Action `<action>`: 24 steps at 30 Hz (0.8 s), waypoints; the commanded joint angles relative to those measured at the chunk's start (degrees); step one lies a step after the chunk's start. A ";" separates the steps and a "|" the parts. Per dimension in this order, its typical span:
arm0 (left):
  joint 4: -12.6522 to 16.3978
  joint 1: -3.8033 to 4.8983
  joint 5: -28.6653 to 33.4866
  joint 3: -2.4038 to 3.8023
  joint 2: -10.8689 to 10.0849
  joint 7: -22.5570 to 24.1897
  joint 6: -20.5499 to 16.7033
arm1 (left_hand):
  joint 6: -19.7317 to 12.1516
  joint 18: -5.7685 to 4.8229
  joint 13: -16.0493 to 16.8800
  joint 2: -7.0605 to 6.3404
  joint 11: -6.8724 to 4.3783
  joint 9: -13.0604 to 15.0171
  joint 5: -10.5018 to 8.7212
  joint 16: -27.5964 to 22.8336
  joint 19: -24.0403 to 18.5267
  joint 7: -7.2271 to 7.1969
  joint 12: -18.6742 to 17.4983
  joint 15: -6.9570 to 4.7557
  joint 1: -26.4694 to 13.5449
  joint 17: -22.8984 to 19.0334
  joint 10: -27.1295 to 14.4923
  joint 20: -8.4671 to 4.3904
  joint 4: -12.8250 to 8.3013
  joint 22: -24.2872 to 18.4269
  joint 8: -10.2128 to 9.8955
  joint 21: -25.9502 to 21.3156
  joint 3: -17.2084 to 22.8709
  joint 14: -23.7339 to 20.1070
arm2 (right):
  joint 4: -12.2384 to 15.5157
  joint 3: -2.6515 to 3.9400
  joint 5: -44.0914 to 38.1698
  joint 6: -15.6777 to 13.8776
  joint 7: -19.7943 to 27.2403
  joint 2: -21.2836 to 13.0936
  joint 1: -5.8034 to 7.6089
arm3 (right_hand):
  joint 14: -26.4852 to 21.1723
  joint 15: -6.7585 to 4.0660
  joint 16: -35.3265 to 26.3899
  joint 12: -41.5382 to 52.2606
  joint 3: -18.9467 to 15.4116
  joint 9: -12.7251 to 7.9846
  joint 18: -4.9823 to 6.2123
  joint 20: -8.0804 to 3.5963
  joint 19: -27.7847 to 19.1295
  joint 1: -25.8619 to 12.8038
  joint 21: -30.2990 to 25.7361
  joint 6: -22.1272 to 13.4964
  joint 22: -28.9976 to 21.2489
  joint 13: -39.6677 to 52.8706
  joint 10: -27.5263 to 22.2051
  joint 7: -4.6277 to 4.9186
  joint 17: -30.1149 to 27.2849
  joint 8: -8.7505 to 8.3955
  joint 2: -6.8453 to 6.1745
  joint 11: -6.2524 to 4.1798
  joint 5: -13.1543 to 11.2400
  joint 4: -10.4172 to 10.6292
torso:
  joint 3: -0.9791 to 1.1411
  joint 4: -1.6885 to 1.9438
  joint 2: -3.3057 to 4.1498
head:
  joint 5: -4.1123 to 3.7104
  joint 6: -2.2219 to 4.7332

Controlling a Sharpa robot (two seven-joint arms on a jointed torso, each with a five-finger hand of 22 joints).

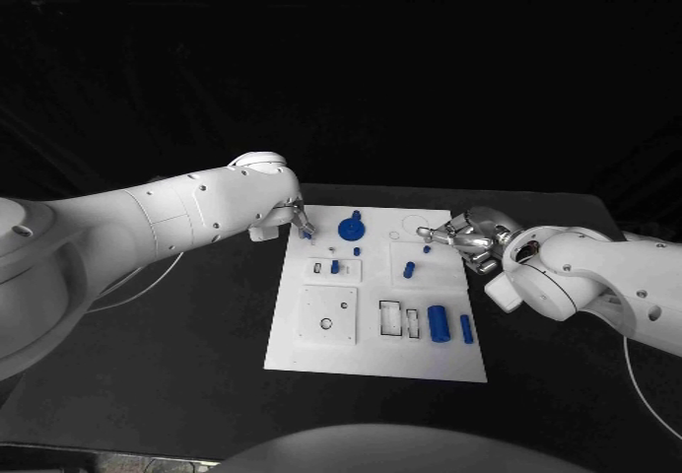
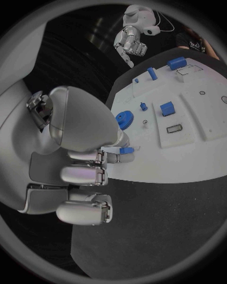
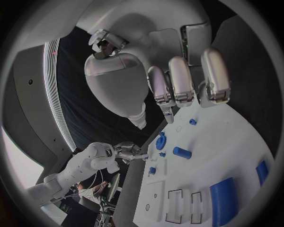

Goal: Assemble the parts on the task board

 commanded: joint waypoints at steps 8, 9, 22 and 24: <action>7.64 2.54 3.73 -0.04 -4.75 -4.86 3.10 | 0.85 0.15 15.07 -0.08 -0.41 0.02 0.02 0.15 3.79 -0.27 0.14 -0.29 -0.06 15.08 5.95 -0.29 0.22 14.34 0.29 -0.05 0.19 6.07 | 0.09 0.00 -0.42 0.48 -0.17 -0.13 -0.02 | 5.98 0.42 0.23 0.23 -0.27 0.08 -0.81 0.31 6.10 -0.11 0.26 -0.41 15.10 15.07 6.01 0.06 15.09 0.25 0.64 0.49 0.26 0.11 | 0.04 -0.05 0.04 | 0.03 -0.44; 8.38 2.69 3.94 -0.05 -5.24 -5.21 3.22 | 0.87 0.15 15.07 -0.05 -0.41 0.01 0.02 0.15 3.78 -0.27 0.14 -0.30 -0.08 15.08 5.95 -0.30 0.22 14.33 0.29 -0.05 0.21 6.07 | 0.10 0.00 -0.42 0.46 -0.18 -0.15 -0.02 | 5.98 0.42 0.23 0.23 -0.27 0.08 -0.81 0.31 6.10 -0.11 0.26 -0.41 15.10 15.07 6.01 0.06 15.09 0.25 0.64 0.49 0.26 0.11 | 0.06 -0.02 0.04 | 0.00 -0.44; 14.68 3.28 6.83 -0.24 -8.26 -8.49 4.41 | 0.91 0.17 15.07 -0.02 -0.40 0.01 0.00 0.15 3.73 -0.26 0.14 -0.32 -0.14 15.08 5.95 -0.31 0.22 14.31 0.28 -0.09 0.26 6.07 | 0.14 0.00 -0.41 0.34 -0.14 -0.06 -0.02 | 5.98 0.43 0.23 0.23 -0.31 0.09 -0.81 0.32 6.10 -0.10 0.26 -0.42 15.10 15.07 6.01 0.07 15.09 0.27 0.68 0.49 0.27 0.14 | -0.06 -0.01 0.07 | 0.23 -0.61; 15.42 3.28 7.01 -0.31 -8.43 -8.79 4.26 | 0.93 0.16 15.07 0.05 -0.40 0.00 0.02 0.15 3.73 -0.28 0.14 -0.33 -0.11 15.08 5.95 -0.32 0.19 14.32 0.26 -0.09 0.35 6.07 | 0.13 0.00 -0.41 0.34 -0.11 -0.01 -0.02 | 5.98 0.43 0.23 0.23 -0.31 0.09 -0.81 0.32 6.10 -0.10 0.26 -0.42 15.10 15.07 6.01 0.07 15.09 0.27 0.68 0.49 0.27 0.14 | -0.06 -0.01 0.07 | 0.31 -0.64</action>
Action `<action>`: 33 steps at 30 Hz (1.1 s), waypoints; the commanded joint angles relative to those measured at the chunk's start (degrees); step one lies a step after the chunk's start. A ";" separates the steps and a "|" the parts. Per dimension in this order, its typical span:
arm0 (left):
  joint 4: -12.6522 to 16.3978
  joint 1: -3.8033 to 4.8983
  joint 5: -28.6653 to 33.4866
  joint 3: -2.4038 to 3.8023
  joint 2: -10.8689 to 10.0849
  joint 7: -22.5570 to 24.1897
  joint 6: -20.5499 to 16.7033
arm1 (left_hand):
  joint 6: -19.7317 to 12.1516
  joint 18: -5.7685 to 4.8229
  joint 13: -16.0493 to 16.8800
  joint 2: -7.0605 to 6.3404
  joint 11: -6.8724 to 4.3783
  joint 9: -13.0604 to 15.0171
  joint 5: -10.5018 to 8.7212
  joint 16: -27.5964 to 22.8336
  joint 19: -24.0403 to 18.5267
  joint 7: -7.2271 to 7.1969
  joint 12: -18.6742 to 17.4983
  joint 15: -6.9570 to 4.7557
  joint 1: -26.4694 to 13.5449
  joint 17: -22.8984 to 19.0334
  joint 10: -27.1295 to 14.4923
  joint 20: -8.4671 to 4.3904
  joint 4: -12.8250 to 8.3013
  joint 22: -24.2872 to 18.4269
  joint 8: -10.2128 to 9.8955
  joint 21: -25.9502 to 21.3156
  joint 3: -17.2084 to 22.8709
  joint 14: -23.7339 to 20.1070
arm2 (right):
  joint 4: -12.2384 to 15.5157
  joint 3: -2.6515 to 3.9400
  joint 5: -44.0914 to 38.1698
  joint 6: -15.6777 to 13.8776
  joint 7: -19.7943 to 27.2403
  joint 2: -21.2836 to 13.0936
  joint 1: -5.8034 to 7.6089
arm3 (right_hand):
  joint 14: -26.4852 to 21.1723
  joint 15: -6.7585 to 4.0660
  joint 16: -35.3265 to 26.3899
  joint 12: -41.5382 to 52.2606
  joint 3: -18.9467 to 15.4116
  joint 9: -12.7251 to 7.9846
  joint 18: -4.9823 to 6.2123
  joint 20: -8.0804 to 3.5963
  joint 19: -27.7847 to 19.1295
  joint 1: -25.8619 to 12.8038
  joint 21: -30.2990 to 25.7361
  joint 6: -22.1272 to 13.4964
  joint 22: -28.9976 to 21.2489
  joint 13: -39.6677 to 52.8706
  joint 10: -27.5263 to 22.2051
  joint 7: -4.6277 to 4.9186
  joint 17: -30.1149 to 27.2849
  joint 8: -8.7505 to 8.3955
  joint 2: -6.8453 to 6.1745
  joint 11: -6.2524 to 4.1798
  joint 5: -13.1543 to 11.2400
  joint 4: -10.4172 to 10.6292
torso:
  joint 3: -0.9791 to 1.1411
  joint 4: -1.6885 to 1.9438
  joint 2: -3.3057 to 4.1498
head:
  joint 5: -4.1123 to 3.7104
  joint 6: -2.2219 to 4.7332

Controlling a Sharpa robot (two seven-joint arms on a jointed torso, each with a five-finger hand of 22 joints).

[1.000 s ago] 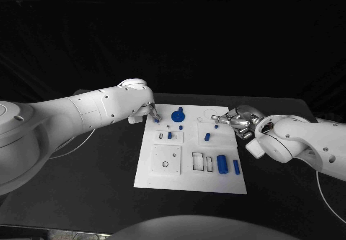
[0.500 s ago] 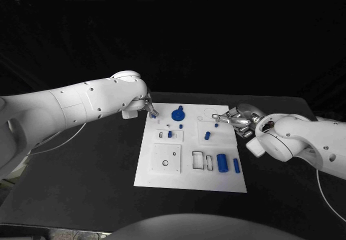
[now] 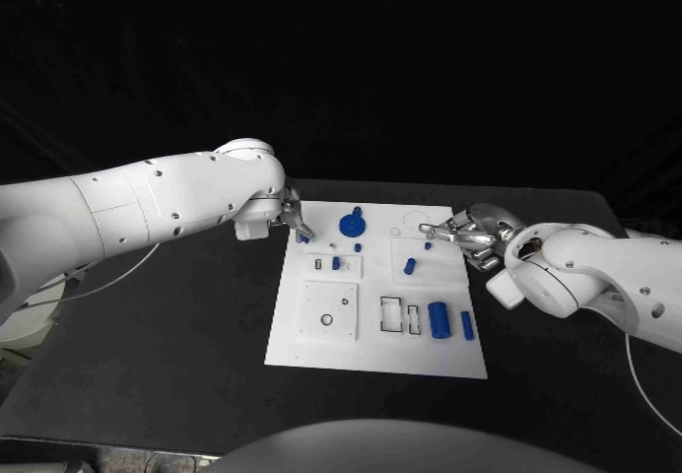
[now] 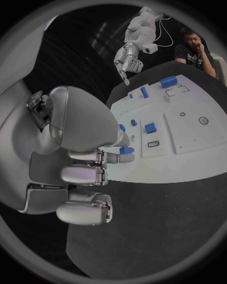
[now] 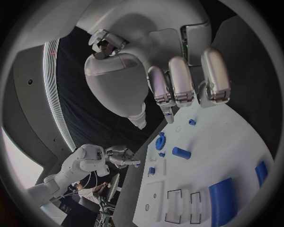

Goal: Assemble the parts on the task board

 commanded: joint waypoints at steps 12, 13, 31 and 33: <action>2.66 -0.08 2.38 -0.78 -0.02 -5.07 2.22 | 0.76 0.17 15.08 0.20 -0.45 0.07 0.26 0.15 3.70 -0.51 0.14 -0.38 0.19 15.09 5.95 -0.37 -0.05 14.30 0.21 -0.12 0.65 6.07 | -0.06 0.00 -0.38 0.41 0.15 0.36 -0.02 | 5.98 0.44 0.23 0.23 -0.34 0.10 -0.81 0.33 6.10 -0.09 0.26 -0.41 15.06 15.08 6.01 0.07 15.09 0.28 0.70 0.50 0.28 0.15 | -0.06 -0.05 -0.02 | 0.43 0.02; 2.61 -0.12 2.36 -0.87 0.06 -5.04 2.33 | 0.76 0.18 15.08 0.20 -0.45 0.07 0.26 0.15 3.67 -0.51 0.14 -0.38 0.20 15.09 5.95 -0.37 -0.05 14.30 0.21 -0.13 0.66 6.07 | -0.07 0.00 -0.38 0.41 0.16 0.39 -0.02 | 5.98 0.44 0.23 0.23 -0.34 0.10 -0.81 0.33 6.10 -0.09 0.26 -0.41 15.06 15.08 6.01 0.07 15.09 0.28 0.70 0.50 0.28 0.15 | -0.05 -0.08 -0.03 | 0.46 -0.01; 1.27 -1.54 0.82 -1.52 1.89 -4.12 3.93 | 0.69 0.21 15.08 0.34 -0.47 0.04 0.28 0.15 3.55 -0.49 0.14 -0.42 0.48 15.09 5.95 -0.40 -0.07 14.25 0.10 -0.23 1.07 6.07 | 0.09 0.00 -0.35 0.48 0.25 0.29 -0.02 | 5.98 0.44 0.23 0.23 -0.34 0.10 -0.81 0.33 6.10 -0.09 0.26 -0.41 15.06 15.08 6.01 0.07 15.09 0.28 0.70 0.50 0.28 0.15 | -0.02 -0.05 0.03 | 0.52 -0.31; 1.16 -1.58 0.79 -1.53 2.03 -4.04 4.00 | 0.69 0.21 15.08 0.34 -0.47 0.04 0.28 0.15 3.55 -0.49 0.14 -0.42 0.48 15.09 5.95 -0.40 -0.07 14.25 0.10 -0.23 1.07 6.07 | 0.12 0.00 -0.35 0.47 0.26 0.28 -0.02 | 5.98 0.44 0.23 0.23 -0.34 0.10 -0.81 0.33 6.10 -0.09 0.26 -0.41 15.06 15.08 6.01 0.07 15.09 0.28 0.70 0.50 0.28 0.15 | 0.00 -0.10 0.02 | 0.58 -0.40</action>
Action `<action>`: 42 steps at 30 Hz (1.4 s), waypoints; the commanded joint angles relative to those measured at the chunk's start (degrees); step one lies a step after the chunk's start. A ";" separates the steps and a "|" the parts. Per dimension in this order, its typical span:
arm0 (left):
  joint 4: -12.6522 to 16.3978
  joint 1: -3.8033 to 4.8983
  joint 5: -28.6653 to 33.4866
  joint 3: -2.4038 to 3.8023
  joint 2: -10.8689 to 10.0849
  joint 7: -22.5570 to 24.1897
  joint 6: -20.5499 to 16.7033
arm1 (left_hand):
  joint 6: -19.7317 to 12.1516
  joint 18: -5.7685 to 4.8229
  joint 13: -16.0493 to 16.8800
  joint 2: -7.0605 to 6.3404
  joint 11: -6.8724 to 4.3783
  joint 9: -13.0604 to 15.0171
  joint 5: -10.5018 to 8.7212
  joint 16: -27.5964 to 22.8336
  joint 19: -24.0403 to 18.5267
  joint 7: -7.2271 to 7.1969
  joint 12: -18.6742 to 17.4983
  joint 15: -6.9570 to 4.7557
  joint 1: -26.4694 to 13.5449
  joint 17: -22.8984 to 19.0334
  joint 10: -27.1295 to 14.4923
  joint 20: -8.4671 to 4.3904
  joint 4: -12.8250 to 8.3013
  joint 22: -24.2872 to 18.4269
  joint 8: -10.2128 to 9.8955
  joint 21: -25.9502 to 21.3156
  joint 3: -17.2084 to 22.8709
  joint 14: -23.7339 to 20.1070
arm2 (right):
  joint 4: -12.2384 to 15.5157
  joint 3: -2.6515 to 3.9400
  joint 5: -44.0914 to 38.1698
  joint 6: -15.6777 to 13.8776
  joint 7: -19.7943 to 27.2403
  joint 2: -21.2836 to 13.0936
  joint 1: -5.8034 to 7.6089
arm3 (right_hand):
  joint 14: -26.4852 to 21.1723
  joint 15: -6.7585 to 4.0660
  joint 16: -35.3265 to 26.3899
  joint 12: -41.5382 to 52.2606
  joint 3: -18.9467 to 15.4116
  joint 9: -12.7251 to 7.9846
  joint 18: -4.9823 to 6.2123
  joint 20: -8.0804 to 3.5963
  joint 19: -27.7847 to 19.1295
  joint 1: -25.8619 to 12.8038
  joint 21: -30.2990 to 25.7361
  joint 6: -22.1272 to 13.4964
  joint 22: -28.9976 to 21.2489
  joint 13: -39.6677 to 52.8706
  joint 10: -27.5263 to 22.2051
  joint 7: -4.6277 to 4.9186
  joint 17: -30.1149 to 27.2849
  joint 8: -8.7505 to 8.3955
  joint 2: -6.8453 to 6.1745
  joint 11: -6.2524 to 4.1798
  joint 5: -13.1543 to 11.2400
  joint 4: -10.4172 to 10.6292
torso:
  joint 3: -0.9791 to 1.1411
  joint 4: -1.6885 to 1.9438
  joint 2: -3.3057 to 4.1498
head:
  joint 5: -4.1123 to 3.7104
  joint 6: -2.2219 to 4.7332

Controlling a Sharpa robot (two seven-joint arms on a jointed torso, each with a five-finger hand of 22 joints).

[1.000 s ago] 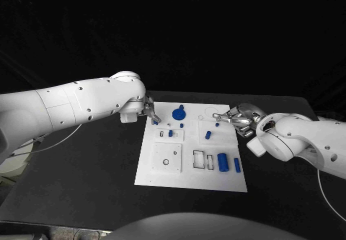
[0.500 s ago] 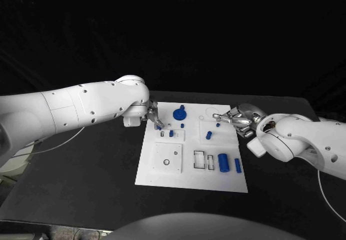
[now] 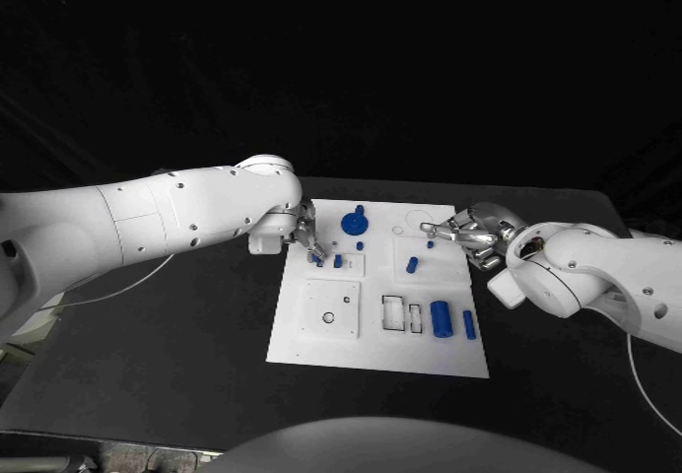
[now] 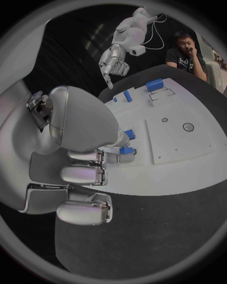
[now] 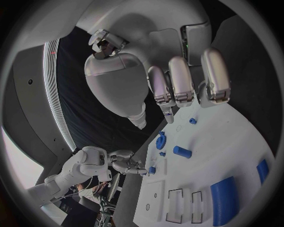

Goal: Assemble the parts on the task board

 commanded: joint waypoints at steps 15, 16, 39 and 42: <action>-0.72 -0.26 -1.05 -0.01 0.62 -3.65 1.43 | 0.66 0.22 15.09 0.45 -0.43 0.04 0.12 0.15 3.53 -0.44 0.14 -0.44 0.53 15.10 5.95 -0.41 0.03 14.25 0.12 -0.24 0.41 6.07 | 0.11 0.00 -0.35 0.52 0.25 -0.17 -0.03 | 5.97 0.43 0.23 0.23 -0.34 0.06 -0.80 0.34 6.10 -0.09 0.26 -0.42 15.08 15.09 6.01 0.07 15.05 0.28 0.70 0.50 0.28 0.15 | 0.02 0.00 -0.08 | -0.02 -0.19; -0.75 -0.27 -1.06 -0.01 0.64 -3.62 1.44 | 0.66 0.22 15.09 0.45 -0.43 0.04 0.12 0.15 3.53 -0.44 0.14 -0.44 0.53 15.10 5.95 -0.41 0.03 14.25 0.12 -0.24 0.41 6.07 | 0.11 0.00 -0.35 0.52 0.25 -0.16 -0.03 | 5.97 0.43 0.23 0.23 -0.34 0.06 -0.80 0.34 6.10 -0.09 0.26 -0.42 15.08 15.09 6.01 0.07 15.05 0.28 0.70 0.50 0.28 0.15 | 0.02 0.00 -0.08 | -0.02 -0.19; -1.01 -0.44 -1.06 -0.03 1.07 -2.80 2.30 | 0.49 0.28 15.09 0.57 -0.35 0.01 -0.43 0.15 3.29 -0.34 0.14 -0.42 0.48 15.10 5.95 -0.42 0.07 14.16 -0.04 -0.42 0.78 6.07 | 0.01 0.00 -0.34 0.55 0.27 0.02 -0.03 | 5.97 0.45 0.23 0.23 -0.46 0.07 -0.80 0.36 6.10 -0.04 0.26 -0.44 15.08 15.09 6.01 0.08 15.05 0.31 0.75 0.51 0.32 0.17 | 0.05 -0.02 -0.03 | -0.04 -0.13; -1.01 -0.45 -1.06 -0.03 1.11 -2.79 2.28 | 0.45 0.30 15.09 0.58 -0.32 0.01 -0.65 0.15 3.22 -0.31 0.14 -0.41 0.44 15.10 5.95 -0.42 0.08 14.14 -0.07 -0.48 0.87 6.07 | 0.05 0.00 -0.34 0.57 0.29 0.01 -0.03 | 5.97 0.45 0.23 0.23 -0.46 0.07 -0.80 0.36 6.10 -0.04 0.26 -0.44 15.08 15.09 6.01 0.08 15.05 0.31 0.75 0.51 0.32 0.17 | 0.03 0.00 -0.02 | -0.06 -0.20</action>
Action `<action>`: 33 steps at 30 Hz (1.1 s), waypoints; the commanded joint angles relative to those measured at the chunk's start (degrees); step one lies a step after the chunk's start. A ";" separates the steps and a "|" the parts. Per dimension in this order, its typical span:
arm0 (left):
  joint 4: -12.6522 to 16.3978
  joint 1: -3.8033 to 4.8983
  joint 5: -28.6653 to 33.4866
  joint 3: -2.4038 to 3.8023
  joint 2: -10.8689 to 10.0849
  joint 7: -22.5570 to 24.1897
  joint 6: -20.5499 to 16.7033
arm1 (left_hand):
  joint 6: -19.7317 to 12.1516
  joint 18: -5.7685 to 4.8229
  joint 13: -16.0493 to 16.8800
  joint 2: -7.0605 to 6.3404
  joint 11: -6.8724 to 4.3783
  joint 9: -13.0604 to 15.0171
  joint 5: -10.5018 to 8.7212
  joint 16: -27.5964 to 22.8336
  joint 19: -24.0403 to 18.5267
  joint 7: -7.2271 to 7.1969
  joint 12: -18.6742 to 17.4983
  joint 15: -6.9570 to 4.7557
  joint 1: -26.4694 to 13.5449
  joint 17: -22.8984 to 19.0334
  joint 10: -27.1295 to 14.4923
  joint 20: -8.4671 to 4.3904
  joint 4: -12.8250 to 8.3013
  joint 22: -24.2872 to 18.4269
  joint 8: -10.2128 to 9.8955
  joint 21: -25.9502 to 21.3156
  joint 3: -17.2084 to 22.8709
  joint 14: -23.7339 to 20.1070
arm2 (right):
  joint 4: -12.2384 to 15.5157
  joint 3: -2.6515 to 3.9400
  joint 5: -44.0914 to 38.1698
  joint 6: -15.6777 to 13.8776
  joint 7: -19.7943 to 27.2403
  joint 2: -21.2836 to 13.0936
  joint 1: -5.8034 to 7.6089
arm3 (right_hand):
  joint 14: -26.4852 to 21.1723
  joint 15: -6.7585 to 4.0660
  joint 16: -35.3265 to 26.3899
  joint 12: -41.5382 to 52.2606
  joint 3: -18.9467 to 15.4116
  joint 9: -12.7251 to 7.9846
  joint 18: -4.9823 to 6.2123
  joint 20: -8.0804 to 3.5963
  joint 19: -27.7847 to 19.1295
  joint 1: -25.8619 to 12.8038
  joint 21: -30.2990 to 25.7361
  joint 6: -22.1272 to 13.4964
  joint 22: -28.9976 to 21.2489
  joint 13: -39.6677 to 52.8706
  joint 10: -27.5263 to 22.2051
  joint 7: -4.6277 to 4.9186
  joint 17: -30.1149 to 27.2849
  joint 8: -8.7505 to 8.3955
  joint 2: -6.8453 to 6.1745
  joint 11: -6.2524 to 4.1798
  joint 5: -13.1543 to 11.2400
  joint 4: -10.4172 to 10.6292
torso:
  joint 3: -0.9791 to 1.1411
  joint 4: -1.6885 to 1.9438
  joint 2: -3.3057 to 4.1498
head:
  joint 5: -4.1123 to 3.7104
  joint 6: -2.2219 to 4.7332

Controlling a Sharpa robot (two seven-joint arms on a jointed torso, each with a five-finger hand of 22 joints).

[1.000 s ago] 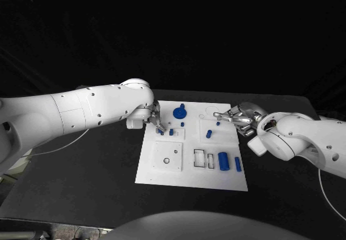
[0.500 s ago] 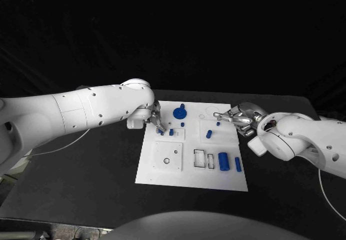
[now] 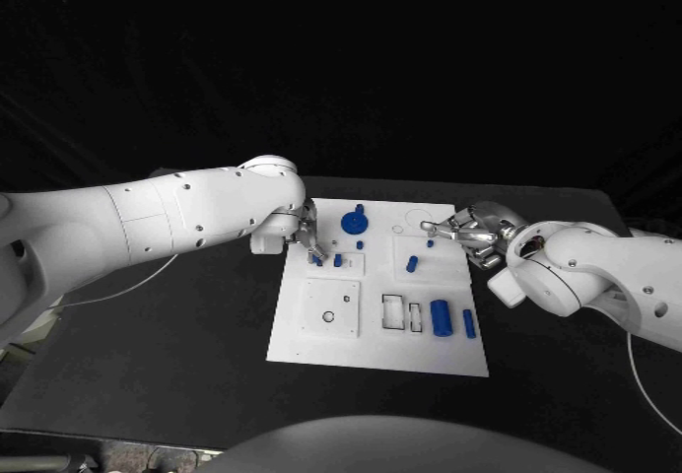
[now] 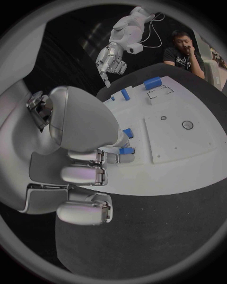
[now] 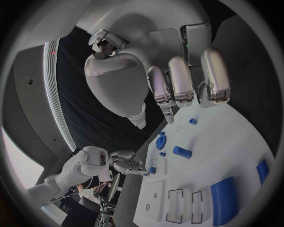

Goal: Assemble the parts on the task board

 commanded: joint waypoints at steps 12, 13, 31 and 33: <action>-0.23 -0.20 -0.17 0.01 0.42 -2.87 1.07 | 0.41 0.29 15.09 0.41 -0.31 0.06 -0.33 0.15 3.23 -0.29 0.14 -0.39 0.16 15.10 5.96 -0.41 -0.09 14.15 0.01 -0.26 0.58 6.07 | 0.14 0.00 -0.35 0.59 0.25 0.01 -0.03 | 5.97 0.45 0.24 0.22 -0.21 0.09 -0.80 0.36 6.10 -0.04 0.26 -0.44 15.05 15.10 6.01 0.08 15.08 0.31 0.75 0.51 0.32 -0.08 | 0.00 0.01 0.03 | -0.12 -0.15; -0.26 -0.23 -0.17 0.01 0.46 -2.87 1.04 | 0.40 0.29 15.09 0.43 -0.30 0.06 -0.35 0.15 3.23 -0.28 0.14 -0.39 0.16 15.10 5.96 -0.41 -0.09 14.15 0.00 -0.25 0.61 6.07 | 0.15 0.00 -0.35 0.60 0.24 0.01 -0.03 | 5.97 0.45 0.24 0.22 -0.21 0.09 -0.80 0.36 6.10 -0.04 0.26 -0.44 15.05 15.10 6.01 0.08 15.08 0.31 0.75 0.51 0.32 -0.08 | -0.01 0.01 0.02 | -0.16 -0.17; -1.08 -0.36 -0.96 0.01 1.11 -2.71 0.81 | 0.38 0.31 15.09 0.57 -0.28 0.06 -0.57 0.15 3.12 -0.26 0.14 -0.38 0.19 15.10 5.96 -0.40 -0.11 14.11 -0.04 -0.33 0.86 6.07 | 0.09 0.00 -0.35 0.67 0.15 0.01 -0.03 | 5.97 0.45 0.24 0.22 -0.21 0.09 -0.80 0.36 6.10 -0.04 0.26 -0.44 15.05 15.10 6.01 0.08 15.08 0.31 0.75 0.51 0.32 -0.08 | -0.01 0.05 -0.01 | -0.22 -0.23; -1.15 -0.37 -0.98 0.01 1.12 -2.73 0.82 | 0.38 0.31 15.09 0.57 -0.28 0.06 -0.57 0.15 3.12 -0.26 0.14 -0.38 0.19 15.10 5.96 -0.40 -0.11 14.11 -0.04 -0.33 0.86 6.07 | 0.08 0.00 -0.35 0.68 0.15 0.02 -0.03 | 5.97 0.45 0.24 0.22 -0.21 0.09 -0.80 0.36 6.10 -0.04 0.26 -0.44 15.05 15.10 6.01 0.08 15.08 0.31 0.75 0.51 0.32 -0.08 | -0.02 0.06 0.01 | -0.20 -0.20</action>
